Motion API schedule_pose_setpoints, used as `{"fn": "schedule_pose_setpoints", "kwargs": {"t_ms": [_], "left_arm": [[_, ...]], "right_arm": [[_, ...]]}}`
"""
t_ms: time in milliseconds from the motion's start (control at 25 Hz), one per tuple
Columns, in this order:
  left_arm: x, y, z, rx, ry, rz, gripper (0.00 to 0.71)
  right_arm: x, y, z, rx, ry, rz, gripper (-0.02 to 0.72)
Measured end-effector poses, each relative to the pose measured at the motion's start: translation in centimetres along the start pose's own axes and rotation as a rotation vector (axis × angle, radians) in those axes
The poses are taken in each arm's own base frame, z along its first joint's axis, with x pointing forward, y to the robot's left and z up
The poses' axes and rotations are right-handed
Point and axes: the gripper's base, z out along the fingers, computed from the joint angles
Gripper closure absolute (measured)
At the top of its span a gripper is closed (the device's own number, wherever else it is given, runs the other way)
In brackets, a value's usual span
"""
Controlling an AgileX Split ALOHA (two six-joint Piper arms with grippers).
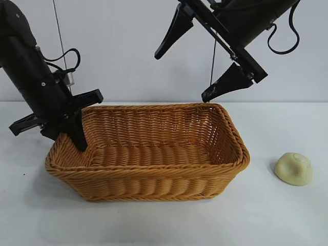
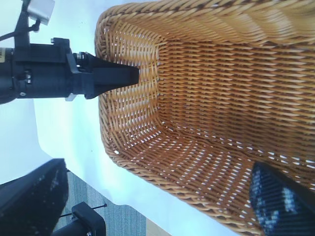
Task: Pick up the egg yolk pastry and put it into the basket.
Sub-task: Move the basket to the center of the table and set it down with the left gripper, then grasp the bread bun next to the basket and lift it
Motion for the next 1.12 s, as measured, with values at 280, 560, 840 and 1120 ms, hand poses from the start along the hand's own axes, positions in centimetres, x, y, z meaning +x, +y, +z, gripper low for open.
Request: {"fn": "schedule_pose_setpoints", "kwargs": {"t_ms": [280,560,840,1120], "left_arm": [[0.0,0.0,0.0,0.0,0.002,0.0,0.588],[0.2,0.0,0.1,0.006,0.024,-0.004,0.141],[0.1,-1.0,-2.2,0.019,-0.017,0.023,0.03],[0.1,-2.5,-7.0,-0.007,-0.078,0.111,0.025]], "right_arm": [[0.0,0.0,0.0,0.0,0.001,0.0,0.01],[0.0,0.0,0.0,0.0,0.001,0.0,0.01],[0.0,0.0,0.0,0.0,0.001,0.0,0.01],[0.0,0.0,0.0,0.0,0.001,0.0,0.01]]}}
